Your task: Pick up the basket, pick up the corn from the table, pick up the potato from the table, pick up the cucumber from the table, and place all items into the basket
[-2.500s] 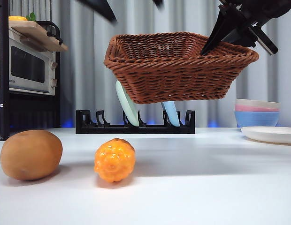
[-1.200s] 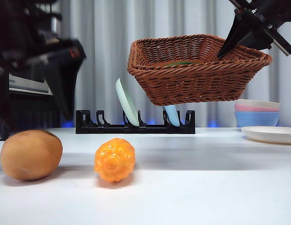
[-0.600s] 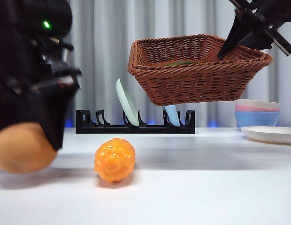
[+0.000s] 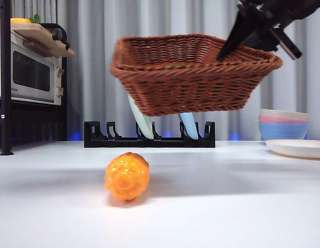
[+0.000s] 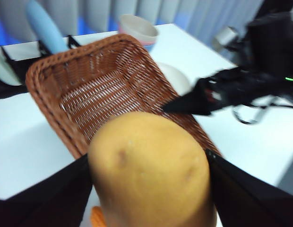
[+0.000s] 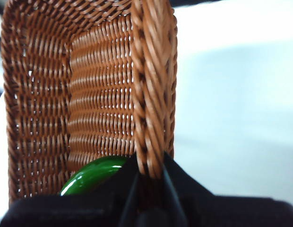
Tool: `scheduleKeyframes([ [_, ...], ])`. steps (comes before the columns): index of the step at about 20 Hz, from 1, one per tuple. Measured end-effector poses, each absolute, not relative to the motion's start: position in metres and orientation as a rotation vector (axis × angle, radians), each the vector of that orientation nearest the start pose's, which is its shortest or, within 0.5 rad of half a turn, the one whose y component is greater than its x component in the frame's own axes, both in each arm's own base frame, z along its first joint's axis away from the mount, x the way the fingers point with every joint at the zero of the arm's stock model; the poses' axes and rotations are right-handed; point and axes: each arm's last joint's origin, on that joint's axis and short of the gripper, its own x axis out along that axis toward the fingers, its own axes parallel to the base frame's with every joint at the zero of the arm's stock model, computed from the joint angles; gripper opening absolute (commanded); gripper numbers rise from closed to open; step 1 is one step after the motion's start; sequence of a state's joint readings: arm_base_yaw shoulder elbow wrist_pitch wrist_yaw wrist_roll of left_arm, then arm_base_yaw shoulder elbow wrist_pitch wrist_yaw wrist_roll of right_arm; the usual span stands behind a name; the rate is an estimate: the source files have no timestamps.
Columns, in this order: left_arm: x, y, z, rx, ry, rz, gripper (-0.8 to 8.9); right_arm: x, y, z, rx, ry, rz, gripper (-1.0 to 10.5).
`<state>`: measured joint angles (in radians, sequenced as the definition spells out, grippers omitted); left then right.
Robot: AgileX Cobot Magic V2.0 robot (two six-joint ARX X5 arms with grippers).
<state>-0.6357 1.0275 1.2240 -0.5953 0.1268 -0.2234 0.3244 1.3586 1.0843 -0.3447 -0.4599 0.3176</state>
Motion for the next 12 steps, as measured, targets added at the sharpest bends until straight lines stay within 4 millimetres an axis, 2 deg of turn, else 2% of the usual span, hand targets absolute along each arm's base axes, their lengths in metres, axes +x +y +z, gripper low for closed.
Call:
scheduleKeyframes([
  [4,0.2,-0.159,0.359,-0.027,0.598,-0.618,-0.08,0.268,0.12,0.299,0.32,0.762,0.699,-0.2],
  [8,0.218,-0.181,0.336,0.083,0.623,-0.534,0.03,0.267,0.121,0.299,0.324,0.764,0.695,-0.2],
  [9,0.222,-0.184,0.33,0.106,0.637,-0.524,0.56,0.267,0.121,0.299,0.324,0.764,0.694,-0.2],
  [11,0.227,-0.189,0.322,0.131,0.661,-0.517,4.7,0.267,0.121,0.298,0.322,0.769,0.689,-0.2],
  [12,0.227,-0.189,0.321,0.132,0.663,-0.517,6.06,0.267,0.121,0.298,0.322,0.772,0.686,-0.2],
])
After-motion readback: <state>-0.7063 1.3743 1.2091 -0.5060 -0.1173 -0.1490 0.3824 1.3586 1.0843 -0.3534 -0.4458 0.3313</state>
